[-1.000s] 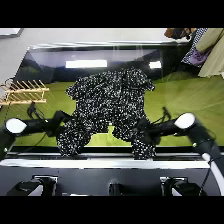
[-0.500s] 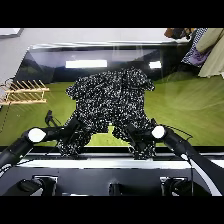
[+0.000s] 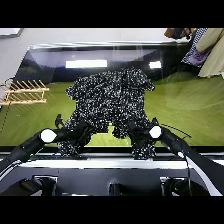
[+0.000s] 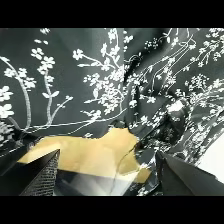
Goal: Fold the clothes and pants, and hang the long-sleeved shirts on hangers.
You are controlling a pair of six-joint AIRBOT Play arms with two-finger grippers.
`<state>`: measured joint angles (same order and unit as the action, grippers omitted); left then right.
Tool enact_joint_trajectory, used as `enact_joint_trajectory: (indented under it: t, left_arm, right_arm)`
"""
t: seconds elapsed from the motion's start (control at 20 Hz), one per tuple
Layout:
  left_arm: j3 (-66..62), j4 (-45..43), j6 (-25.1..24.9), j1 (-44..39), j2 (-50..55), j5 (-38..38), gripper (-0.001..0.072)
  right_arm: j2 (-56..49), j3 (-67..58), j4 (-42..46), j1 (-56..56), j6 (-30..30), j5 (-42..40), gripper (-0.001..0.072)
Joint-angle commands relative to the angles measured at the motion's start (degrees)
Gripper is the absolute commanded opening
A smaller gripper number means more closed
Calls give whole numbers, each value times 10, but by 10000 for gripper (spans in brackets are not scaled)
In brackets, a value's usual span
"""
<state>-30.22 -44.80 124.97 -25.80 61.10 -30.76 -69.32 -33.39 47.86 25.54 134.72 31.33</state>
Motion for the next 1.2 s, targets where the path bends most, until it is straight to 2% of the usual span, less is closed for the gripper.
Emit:
enact_joint_trajectory:
  t: [0.0, 0.15, 0.45, 0.55, 0.6, 0.65, 0.7, 0.75, 0.85, 0.95, 1.05, 1.15]
  left_arm:
    - [0, 33, 2, -18, 25, 39, 682]
    - [0, 44, 2, -22, 51, 43, 682]
    - [-1, 66, 2, -23, 74, 153, 681]
    - [-1, 78, 2, -23, 86, 165, 666]
    - [-1, 80, 3, -23, 94, 162, 606]
    - [-1, 84, 2, -23, 98, 155, 380]
    - [-1, 84, 2, -22, 97, 151, 117]
    - [-1, 84, 2, -21, 90, 147, 19]
    - [-1, 84, -1, -7, 62, 116, 18]
    - [-1, 77, -35, 19, 19, 70, 16]
    - [-1, 17, -39, 48, -36, -18, 15]
    - [-1, -62, -34, 63, -100, -125, 15]
  right_arm:
    - [13, -2, 17, 1, 2, 29, 22]
    - [41, -2, 49, 1, 32, 40, 22]
    - [92, -2, 62, 1, 33, 87, 22]
    - [108, -2, 74, 1, 33, 102, 22]
    - [114, -2, 80, 1, 33, 106, 22]
    - [119, -2, 87, 1, 35, 110, 23]
    - [125, -2, 96, 1, 47, 111, 22]
    - [132, -2, 109, -1, 64, 109, 22]
    - [154, -2, 119, -17, 74, 113, 22]
    - [187, -2, 122, -40, 73, 145, 22]
    - [240, -2, 147, -51, 70, 224, 22]
    - [296, -2, 163, -49, 70, 341, 21]
